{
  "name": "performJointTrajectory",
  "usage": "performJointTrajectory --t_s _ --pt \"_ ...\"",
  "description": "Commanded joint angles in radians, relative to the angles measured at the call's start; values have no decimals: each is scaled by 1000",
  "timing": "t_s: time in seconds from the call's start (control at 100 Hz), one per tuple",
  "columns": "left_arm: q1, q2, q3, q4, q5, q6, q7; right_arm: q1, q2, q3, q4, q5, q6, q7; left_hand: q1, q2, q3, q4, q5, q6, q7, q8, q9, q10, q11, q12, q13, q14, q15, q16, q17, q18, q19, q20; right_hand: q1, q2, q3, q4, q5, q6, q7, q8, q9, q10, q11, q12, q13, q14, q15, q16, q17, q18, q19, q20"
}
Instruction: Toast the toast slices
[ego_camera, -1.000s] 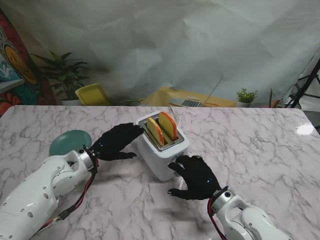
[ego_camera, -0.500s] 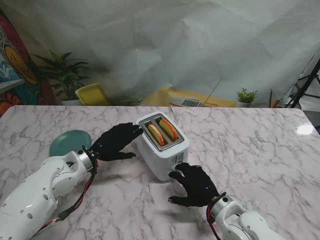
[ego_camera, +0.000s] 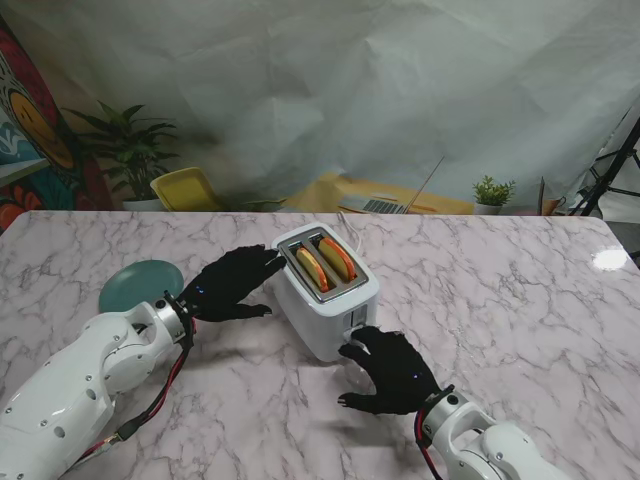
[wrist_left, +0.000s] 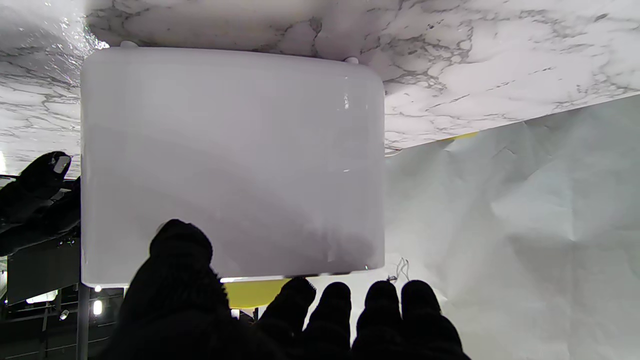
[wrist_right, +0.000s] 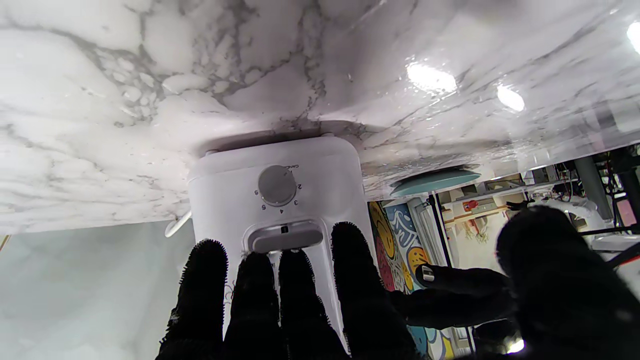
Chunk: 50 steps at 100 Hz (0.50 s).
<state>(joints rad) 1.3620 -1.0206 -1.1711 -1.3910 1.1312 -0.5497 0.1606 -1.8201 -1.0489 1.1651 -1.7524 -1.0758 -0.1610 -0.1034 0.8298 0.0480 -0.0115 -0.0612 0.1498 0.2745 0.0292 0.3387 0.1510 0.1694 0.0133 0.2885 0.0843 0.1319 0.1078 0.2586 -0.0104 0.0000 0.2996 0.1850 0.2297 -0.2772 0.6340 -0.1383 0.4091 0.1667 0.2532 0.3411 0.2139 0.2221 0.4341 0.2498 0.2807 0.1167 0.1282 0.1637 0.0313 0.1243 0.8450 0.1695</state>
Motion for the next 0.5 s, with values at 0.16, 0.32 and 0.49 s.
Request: performJointTrajectory --t_s 0.16,0.32,0.49 --pt "0 0 3 -2 8 6 0 -79 -1 50 -102 -56 -11 -28 20 38 -20 21 5 -1 10 15 -42 2 13 13 -15 13 20 -9 -2 -31 12 1 -28 13 16 12 -11 33 -4 -8 92 3 116 38 76 18 93 24 -2 -21 10 15" --pt "1 -1 4 1 8 15 11 -110 -7 91 -170 -80 -15 -67 19 38 -21 21 6 -2 11 15 -41 2 16 13 -14 13 23 -10 -3 -31 16 2 -27 13 12 12 -5 34 -3 -10 97 4 114 37 84 18 95 24 4 -18 12 16" --pt "1 -2 5 2 10 20 23 -152 -14 145 -244 -107 -20 -111 19 38 -21 21 6 -1 11 14 -41 2 17 12 -14 13 24 -11 -4 -30 18 3 -27 12 8 12 0 33 -3 -12 104 5 111 35 88 19 94 23 4 -18 11 16"
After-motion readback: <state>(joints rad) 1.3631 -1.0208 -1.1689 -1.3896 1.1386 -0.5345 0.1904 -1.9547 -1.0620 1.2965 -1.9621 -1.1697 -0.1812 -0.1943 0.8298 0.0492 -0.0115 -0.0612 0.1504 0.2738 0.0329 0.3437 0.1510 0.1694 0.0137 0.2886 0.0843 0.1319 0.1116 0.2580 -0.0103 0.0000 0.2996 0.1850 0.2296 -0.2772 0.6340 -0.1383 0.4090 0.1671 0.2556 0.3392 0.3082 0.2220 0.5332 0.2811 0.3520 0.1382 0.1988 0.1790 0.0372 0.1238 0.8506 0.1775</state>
